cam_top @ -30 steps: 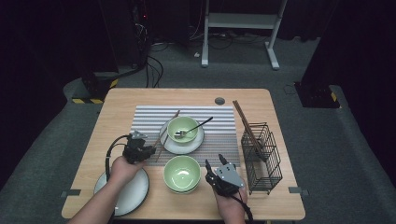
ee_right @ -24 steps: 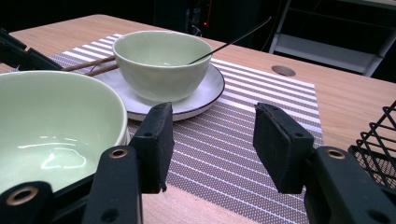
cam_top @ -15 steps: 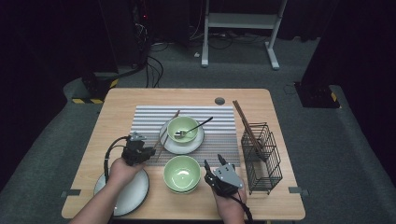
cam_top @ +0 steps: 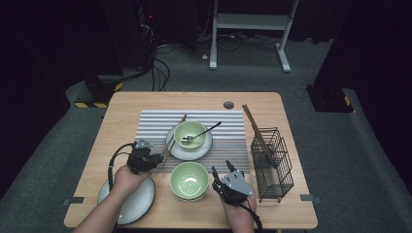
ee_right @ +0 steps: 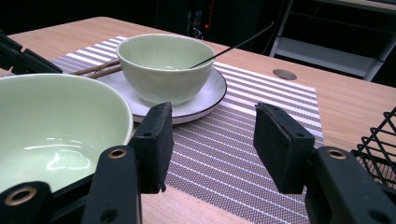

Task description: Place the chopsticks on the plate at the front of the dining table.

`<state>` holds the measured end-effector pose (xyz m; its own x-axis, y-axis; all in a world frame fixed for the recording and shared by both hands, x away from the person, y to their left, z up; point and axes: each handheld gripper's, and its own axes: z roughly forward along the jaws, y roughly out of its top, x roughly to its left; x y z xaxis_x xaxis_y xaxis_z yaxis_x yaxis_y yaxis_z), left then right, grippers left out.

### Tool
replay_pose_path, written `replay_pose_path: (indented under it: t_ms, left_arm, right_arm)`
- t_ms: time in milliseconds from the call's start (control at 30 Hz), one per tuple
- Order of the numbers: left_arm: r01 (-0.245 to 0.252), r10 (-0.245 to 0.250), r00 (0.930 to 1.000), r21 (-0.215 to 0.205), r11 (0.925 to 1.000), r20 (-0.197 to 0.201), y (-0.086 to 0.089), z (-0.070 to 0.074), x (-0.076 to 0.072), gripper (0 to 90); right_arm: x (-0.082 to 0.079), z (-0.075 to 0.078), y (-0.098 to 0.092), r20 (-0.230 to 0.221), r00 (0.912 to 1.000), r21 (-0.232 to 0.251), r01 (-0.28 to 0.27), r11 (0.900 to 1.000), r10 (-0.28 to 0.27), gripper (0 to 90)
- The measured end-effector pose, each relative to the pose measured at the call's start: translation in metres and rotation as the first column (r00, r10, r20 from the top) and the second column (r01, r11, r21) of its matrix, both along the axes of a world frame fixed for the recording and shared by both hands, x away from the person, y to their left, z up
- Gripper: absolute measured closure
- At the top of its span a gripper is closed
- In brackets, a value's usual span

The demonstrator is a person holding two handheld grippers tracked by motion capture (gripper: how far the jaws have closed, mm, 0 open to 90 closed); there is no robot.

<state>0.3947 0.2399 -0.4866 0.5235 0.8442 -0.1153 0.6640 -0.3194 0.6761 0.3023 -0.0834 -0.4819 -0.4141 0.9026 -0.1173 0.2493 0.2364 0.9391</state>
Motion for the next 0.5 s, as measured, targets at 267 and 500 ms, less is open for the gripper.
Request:
replay_pose_path:
  t_ms: [267, 500]
  left_arm:
    - [-0.002, 0.002, 1.0, -0.016, 0.9999, -0.006, 0.0011, -0.002, -0.0023, 75.7]
    - [0.0, -0.001, 1.0, -0.022, 0.9998, -0.007, 0.0014, -0.0012, -0.0023, 75.3]
  right_arm:
    - [0.0004, -0.0011, 0.0016, -0.004, 1.0, -0.002, -0.005, 1.0, 0.005, 47.2]
    - [0.0006, -0.0009, 0.0018, -0.004, 1.0, -0.001, -0.004, 1.0, 0.004, 47.1]
